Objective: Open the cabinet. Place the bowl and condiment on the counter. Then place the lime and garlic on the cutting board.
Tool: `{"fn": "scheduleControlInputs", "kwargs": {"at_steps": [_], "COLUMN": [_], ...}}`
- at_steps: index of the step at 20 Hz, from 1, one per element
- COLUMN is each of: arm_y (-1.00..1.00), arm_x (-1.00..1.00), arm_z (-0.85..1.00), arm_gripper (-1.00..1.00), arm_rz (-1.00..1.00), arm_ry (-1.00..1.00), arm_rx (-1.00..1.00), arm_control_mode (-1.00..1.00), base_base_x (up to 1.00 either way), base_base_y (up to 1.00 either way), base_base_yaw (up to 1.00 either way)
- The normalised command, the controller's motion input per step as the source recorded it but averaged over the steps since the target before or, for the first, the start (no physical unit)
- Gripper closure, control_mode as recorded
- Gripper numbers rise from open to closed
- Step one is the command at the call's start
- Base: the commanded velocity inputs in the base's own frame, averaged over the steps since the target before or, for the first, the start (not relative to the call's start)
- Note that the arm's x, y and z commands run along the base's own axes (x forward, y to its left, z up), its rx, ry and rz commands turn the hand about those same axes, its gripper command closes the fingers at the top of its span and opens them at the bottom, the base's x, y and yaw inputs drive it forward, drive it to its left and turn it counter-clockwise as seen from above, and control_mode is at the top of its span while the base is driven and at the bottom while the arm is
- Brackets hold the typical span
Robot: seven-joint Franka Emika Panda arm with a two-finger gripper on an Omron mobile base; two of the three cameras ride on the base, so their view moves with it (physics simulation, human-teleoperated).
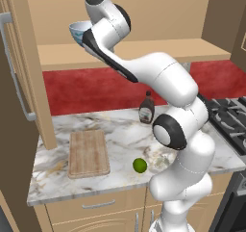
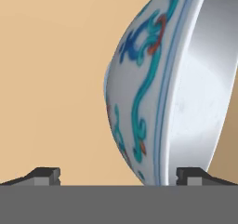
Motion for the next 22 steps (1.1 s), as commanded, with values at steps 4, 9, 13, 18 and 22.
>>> {"fn": "scheduleControlInputs", "kwargs": {"at_steps": [4, 9, 13, 18, 22], "arm_y": [0.09, 0.14, 0.08, 0.0, 0.0], "arm_x": [0.18, 0.26, 0.29, 0.03, 0.0], "arm_z": [0.0, -0.17, -0.23, -0.21, -0.24], "arm_gripper": [-1.0, -1.0, -1.0, 1.0, 1.0], "arm_rz": [0.02, 0.05, 0.04, 0.02, 0.0], "arm_ry": [-0.01, -0.01, 0.0, -0.01, -0.01], "arm_rx": [0.0, 0.0, 0.0, 0.0, -0.01], "arm_control_mode": [-1.0, -1.0, -1.0, -1.0, -1.0], "base_base_x": [0.0, 0.0, 0.0, 0.0, 0.0], "base_base_y": [0.0, 0.0, 0.0, 0.0, 0.0], "base_base_yaw": [0.0, 0.0, 0.0, 0.0, 0.0]}}
